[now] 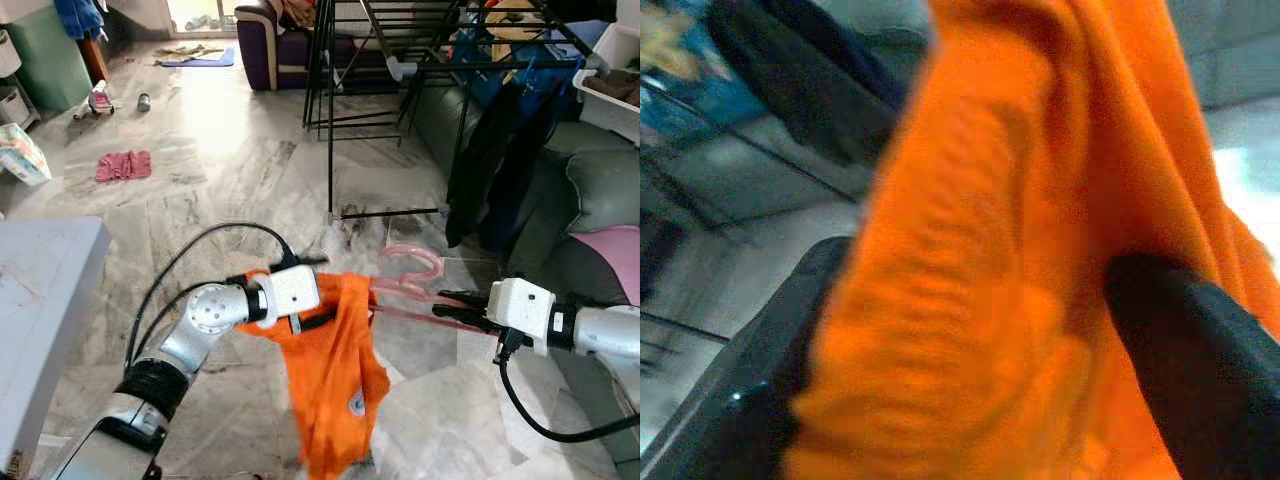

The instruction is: Hang hanger

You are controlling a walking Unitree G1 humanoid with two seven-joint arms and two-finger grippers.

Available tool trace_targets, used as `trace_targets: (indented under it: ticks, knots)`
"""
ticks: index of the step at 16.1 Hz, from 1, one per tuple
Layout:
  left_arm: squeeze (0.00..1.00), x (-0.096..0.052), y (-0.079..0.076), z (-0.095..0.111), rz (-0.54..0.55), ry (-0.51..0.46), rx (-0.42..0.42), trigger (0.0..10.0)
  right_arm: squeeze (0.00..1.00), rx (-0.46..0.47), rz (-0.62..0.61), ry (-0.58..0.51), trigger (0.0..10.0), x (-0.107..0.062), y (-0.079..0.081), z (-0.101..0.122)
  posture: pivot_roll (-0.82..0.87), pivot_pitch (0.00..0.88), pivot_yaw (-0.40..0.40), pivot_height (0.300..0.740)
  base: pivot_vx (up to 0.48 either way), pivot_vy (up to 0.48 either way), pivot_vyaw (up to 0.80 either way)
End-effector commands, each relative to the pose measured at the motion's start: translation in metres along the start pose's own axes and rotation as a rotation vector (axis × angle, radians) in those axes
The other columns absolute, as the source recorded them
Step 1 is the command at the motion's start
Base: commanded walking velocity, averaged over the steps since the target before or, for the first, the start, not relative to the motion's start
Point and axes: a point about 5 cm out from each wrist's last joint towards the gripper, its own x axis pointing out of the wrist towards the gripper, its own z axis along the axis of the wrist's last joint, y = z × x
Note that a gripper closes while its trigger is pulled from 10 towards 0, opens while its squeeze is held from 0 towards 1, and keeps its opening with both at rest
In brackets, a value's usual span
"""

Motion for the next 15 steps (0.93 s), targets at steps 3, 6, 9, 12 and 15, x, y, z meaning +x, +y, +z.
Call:
trace_targets:
  ticks: [3, 6, 9, 12, 15]
  knots:
    - [0.0, 0.004, 0.005, 0.0, -0.109, 0.047, 0.048, 0.0, 0.0, -0.083, -0.005, 0.013, 10.0, -0.004, -0.005, 0.002, -0.02, 0.069, -0.008, 0.74, 0.0, 0.0, 0.0]
    - [0.0, 0.007, 0.016, 0.007, -0.123, 0.052, 0.086, 0.0, 0.0, -0.082, -0.01, 0.02, 10.0, -0.005, -0.005, 0.0, -0.03, 0.069, -0.005, 0.74, 0.0, 0.0, 0.0]
    - [0.0, 0.008, 0.032, 0.019, -0.081, 0.03, 0.124, 10.0, 0.0, -0.069, -0.008, 0.027, 10.0, -0.004, -0.001, -0.005, -0.02, 0.071, -0.006, 0.74, 0.0, 0.0, 0.0]
    - [1.0, 0.007, 0.034, 0.017, -0.089, 0.036, 0.117, 10.0, 0.0, -0.064, -0.013, 0.029, 10.0, -0.002, -0.001, -0.007, -0.02, 0.07, -0.007, 0.74, 0.0, 0.0, 0.0]
    - [0.82, 0.006, 0.028, 0.012, -0.135, 0.072, 0.165, 10.0, 0.0, -0.061, -0.014, 0.031, 10.0, -0.001, -0.002, -0.009, -0.02, 0.068, -0.008, 0.74, 0.0, 0.0, 0.0]
